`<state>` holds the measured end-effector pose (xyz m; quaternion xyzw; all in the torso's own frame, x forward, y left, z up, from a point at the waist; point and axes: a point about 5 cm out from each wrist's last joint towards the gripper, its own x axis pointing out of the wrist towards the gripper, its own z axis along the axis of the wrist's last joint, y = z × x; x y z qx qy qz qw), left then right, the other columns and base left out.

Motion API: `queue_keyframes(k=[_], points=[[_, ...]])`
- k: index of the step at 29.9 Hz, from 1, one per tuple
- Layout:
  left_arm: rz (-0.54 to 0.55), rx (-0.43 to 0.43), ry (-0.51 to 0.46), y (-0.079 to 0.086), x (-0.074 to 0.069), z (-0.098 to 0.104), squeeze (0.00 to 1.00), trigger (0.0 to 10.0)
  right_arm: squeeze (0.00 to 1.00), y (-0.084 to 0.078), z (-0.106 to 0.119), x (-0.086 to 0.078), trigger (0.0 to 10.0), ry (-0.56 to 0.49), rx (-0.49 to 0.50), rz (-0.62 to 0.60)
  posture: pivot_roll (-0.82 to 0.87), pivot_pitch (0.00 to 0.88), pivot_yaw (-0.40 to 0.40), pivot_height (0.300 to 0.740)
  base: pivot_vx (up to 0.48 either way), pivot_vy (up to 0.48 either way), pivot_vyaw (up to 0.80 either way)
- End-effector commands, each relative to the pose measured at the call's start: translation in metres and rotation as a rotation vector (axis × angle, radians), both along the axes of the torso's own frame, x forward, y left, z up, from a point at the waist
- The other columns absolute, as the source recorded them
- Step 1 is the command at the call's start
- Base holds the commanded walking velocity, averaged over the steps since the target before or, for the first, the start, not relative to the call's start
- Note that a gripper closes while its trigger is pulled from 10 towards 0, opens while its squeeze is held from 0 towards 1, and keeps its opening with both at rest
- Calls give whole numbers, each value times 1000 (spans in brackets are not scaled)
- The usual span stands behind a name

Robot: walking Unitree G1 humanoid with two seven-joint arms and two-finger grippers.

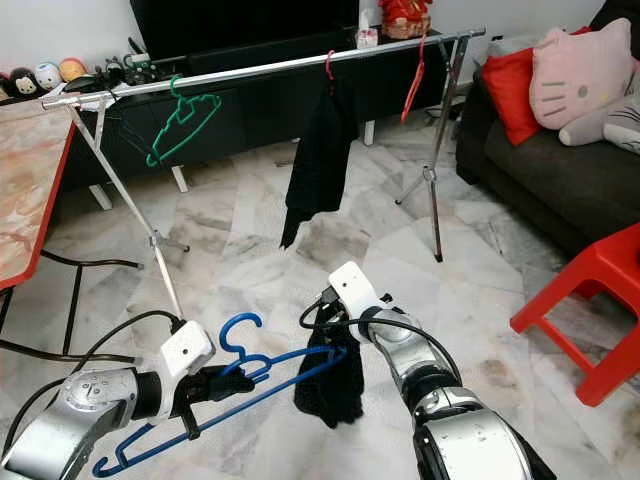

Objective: Hang hanger

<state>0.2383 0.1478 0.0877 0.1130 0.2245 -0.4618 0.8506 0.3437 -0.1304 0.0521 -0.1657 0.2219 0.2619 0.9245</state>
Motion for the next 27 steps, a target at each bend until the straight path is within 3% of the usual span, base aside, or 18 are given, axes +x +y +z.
queue_keyframes(k=[1,5,11,15,22,27], points=[[32,18,-20,1,4,2,0,10000,0,5,11,7,10000,-33,23,2,-99,0,37,740,0,0,0],[41,20,-22,1,5,1,0,10000,0,5,11,7,10000,-32,23,2,-99,0,37,740,0,0,0],[198,52,-115,8,20,0,0,10000,0,5,10,6,10000,-26,35,5,-98,0,38,740,0,0,0],[235,53,-133,8,23,1,0,10000,0,5,10,6,10000,-24,36,7,-99,0,38,740,0,0,0],[244,57,-141,9,23,0,0,10000,0,4,9,6,10000,-19,36,10,-97,0,36,740,0,0,0],[209,-16,-112,3,19,3,0,10000,0,5,11,6,10000,-20,34,28,-97,0,36,740,0,0,0]])
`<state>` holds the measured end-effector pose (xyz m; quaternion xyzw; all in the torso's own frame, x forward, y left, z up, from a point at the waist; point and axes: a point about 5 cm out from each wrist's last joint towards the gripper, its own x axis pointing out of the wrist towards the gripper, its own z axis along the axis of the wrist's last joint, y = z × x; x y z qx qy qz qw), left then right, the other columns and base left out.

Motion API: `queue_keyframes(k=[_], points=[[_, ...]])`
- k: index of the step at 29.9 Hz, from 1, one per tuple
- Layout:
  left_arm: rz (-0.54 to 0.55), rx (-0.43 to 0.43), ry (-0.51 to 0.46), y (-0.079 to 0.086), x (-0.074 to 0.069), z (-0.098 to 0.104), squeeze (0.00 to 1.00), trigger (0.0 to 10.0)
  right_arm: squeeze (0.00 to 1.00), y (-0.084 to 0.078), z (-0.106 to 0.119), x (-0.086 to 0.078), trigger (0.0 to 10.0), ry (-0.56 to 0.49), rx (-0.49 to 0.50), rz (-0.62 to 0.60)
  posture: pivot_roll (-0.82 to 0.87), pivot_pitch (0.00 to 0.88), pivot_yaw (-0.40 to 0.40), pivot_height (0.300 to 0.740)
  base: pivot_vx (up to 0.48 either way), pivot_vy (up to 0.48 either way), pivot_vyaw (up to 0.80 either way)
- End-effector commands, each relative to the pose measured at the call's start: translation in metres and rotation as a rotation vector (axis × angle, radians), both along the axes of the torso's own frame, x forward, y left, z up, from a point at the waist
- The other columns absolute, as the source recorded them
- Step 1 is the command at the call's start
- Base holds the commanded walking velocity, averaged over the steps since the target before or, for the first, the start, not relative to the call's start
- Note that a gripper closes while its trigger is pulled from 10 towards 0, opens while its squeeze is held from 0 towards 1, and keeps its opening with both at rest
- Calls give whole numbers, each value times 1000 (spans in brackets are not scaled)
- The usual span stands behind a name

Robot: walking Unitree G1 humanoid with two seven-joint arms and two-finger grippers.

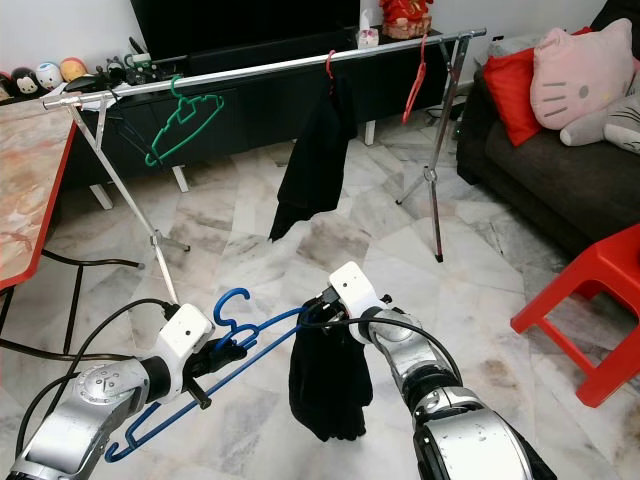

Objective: Hang hanger

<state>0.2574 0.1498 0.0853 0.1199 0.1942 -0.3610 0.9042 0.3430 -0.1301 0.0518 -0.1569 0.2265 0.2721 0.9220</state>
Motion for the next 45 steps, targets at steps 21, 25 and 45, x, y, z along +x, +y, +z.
queue_keyframes(k=[21,25,45], points=[[-162,-146,84,-12,-16,10,0,10000,0,1,24,11,10000,8,-56,195,-105,0,37,740,0,0,0],[-181,-132,103,-11,-19,9,0,10000,0,-2,24,11,10000,10,-86,197,-104,0,37,740,0,0,0],[20,16,-45,3,5,6,0,10000,0,-4,20,9,10000,35,-126,211,-106,0,36,740,0,0,0]])
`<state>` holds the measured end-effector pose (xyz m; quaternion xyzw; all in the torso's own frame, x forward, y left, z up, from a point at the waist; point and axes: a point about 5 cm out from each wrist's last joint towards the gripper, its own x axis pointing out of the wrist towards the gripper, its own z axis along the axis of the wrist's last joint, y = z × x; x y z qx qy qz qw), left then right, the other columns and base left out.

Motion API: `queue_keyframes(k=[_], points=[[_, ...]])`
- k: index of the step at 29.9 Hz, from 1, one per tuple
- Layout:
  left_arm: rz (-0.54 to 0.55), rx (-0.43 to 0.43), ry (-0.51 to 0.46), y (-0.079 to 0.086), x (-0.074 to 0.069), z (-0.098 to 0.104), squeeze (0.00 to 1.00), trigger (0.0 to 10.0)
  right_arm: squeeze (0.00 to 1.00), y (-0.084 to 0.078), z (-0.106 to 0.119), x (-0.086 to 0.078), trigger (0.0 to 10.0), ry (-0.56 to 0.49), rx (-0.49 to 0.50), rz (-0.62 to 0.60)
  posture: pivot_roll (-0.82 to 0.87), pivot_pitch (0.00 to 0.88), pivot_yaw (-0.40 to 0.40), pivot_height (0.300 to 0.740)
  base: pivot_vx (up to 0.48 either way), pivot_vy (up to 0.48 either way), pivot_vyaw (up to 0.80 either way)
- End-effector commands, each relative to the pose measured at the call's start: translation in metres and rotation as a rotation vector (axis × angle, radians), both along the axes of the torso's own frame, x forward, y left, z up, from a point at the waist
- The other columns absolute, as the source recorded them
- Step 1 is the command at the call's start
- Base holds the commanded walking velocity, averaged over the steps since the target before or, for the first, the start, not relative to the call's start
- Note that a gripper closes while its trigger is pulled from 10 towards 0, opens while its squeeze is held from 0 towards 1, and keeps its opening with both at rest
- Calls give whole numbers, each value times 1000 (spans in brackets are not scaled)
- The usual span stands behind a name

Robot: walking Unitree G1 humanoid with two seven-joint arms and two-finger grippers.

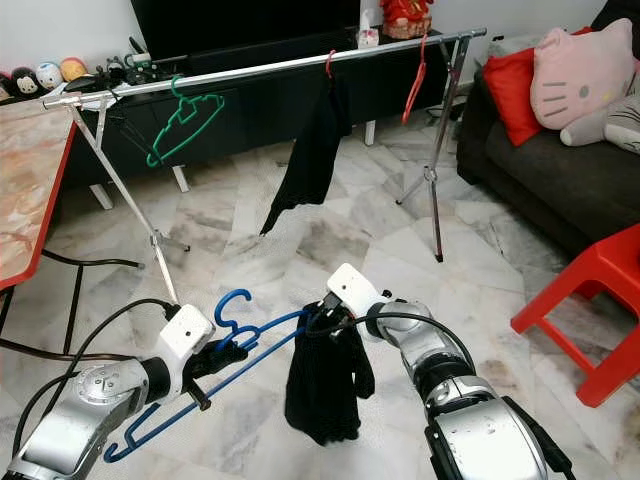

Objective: Hang hanger

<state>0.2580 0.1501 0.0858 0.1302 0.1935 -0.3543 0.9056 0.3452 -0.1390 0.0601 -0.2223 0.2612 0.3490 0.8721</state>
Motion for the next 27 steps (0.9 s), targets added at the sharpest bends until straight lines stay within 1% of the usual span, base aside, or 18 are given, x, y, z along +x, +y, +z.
queue_keyframes(k=[1,2,3,4,5,8,12,14,16,17,23,27], points=[[11,-4,-34,3,4,5,0,10000,0,5,12,7,10000,-39,-1,26,-106,0,36,740,0,0,0],[-24,-47,-26,-2,1,8,0,10000,0,4,11,6,10000,-41,-28,40,-106,0,36,740,0,0,0],[-24,-47,-26,-2,1,8,0,10000,0,4,11,6,10000,-41,-28,40,-106,0,36,740,0,0,0],[-53,-85,-9,-6,-2,9,0,10000,0,3,10,6,10000,-46,-53,52,-105,0,35,740,0,0,0],[-53,-85,-9,-6,-2,9,0,10000,0,3,10,6,10000,-46,-53,52,-105,0,35,740,0,0,0],[-121,-142,33,-10,-12,12,0,10000,0,1,12,7,10000,-48,-56,44,-103,0,35,740,0,0,0],[-139,-154,45,-10,-14,12,0,10000,0,0,13,8,10000,-52,-67,54,-103,0,35,740,0,0,0],[-164,-152,69,-7,-17,11,0,10000,0,-3,21,13,10000,-76,-87,54,-106,0,35,740,0,0,0],[-169,-150,75,-6,-18,11,0,10000,0,-4,23,15,10000,-82,-92,52,-106,0,35,740,0,0,0],[-182,-156,83,-6,-18,12,0,10000,0,-5,28,18,10000,-96,-97,50,-105,0,35,740,0,0,0],[-211,-188,87,-12,-18,15,0,10000,0,1,30,18,10000,-95,-77,70,-105,0,35,740,0,0,0],[-198,-147,76,-11,-16,12,0,10000,0,4,31,18,10000,-89,-61,87,-104,0,36,740,0,0,0]])
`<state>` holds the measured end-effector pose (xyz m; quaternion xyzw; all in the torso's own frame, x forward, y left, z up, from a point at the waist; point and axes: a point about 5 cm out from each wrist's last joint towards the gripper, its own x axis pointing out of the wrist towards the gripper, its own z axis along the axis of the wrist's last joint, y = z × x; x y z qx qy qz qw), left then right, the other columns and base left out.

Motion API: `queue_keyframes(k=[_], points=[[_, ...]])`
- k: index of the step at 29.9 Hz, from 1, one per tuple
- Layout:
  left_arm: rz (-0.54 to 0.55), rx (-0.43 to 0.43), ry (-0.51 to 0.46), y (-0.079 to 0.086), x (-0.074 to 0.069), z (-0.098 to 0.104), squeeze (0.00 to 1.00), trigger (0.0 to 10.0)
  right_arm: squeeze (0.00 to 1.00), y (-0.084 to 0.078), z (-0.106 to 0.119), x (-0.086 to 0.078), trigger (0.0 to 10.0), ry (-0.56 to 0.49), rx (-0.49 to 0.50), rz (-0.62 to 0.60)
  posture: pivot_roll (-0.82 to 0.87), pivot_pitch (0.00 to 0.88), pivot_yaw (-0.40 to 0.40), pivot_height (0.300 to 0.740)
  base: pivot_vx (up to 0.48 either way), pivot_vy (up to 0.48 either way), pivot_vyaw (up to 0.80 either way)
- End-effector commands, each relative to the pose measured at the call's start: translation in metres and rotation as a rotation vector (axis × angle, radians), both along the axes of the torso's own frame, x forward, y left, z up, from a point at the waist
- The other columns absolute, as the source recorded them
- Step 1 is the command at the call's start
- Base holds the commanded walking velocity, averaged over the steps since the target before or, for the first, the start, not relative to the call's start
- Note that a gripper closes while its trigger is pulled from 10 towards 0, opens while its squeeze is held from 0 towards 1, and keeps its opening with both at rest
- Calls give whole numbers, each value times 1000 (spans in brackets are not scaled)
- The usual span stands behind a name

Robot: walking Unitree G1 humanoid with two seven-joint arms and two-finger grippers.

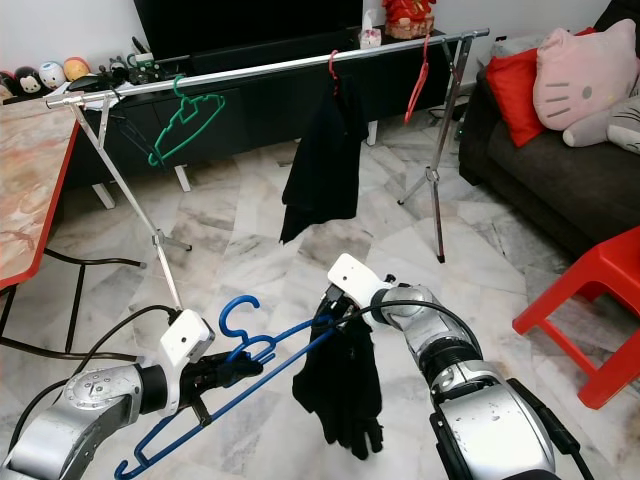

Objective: Hang hanger

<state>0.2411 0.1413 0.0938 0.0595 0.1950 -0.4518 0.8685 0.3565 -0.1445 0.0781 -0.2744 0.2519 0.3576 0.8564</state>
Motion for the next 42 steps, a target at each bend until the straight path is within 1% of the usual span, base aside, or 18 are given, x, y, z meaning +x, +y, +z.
queue_keyframes(k=[1,5,9,11,14,18,24,28,32,34,38,40,42], points=[[-16,21,-20,-2,3,2,0,10000,0,12,14,6,10000,-40,40,54,-104,0,36,740,0,0,0],[-22,17,-12,-5,3,0,0,10000,0,14,16,6,10000,-33,52,88,-107,0,37,740,0,0,0],[-20,38,-7,-6,4,-2,0,10000,0,14,22,8,10000,-39,72,97,-107,0,37,740,0,0,0],[26,101,-18,-1,8,-9,0,10000,0,15,28,11,10000,-51,88,93,-107,0,37,740,0,0,0],[86,132,-36,5,14,-13,0,10000,0,13,32,13,10000,-66,95,77,-111,0,37,740,0,0,0],[105,136,-33,8,14,-14,0,10000,0,9,34,16,10000,-78,95,37,-109,0,35,740,0,0,0],[106,140,-36,8,14,-16,0,10000,0,8,34,16,10000,-78,97,32,-109,0,35,740,0,0,0],[112,119,-48,4,14,-18,0,10000,0,17,37,14,10000,-72,115,94,-111,0,29,740,0,0,0],[114,111,-58,3,16,-16,0,10000,0,19,35,14,10000,-69,113,104,-111,0,29,740,0,0,0],[139,123,-66,5,18,-17,0,10000,0,22,36,13,10000,-67,121,117,-110,0,28,740,0,0,0],[184,133,-99,7,24,-16,0,10000,0,23,36,13,10000,-64,123,127,-110,0,28,740,0,0,0],[234,154,-117,11,29,-15,0,10000,0,23,35,12,10000,-63,121,126,-111,0,28,740,0,0,0],[246,167,-120,13,31,-15,0,10000,0,22,35,12,10000,-62,120,124,-111,0,28,740,0,0,0]])
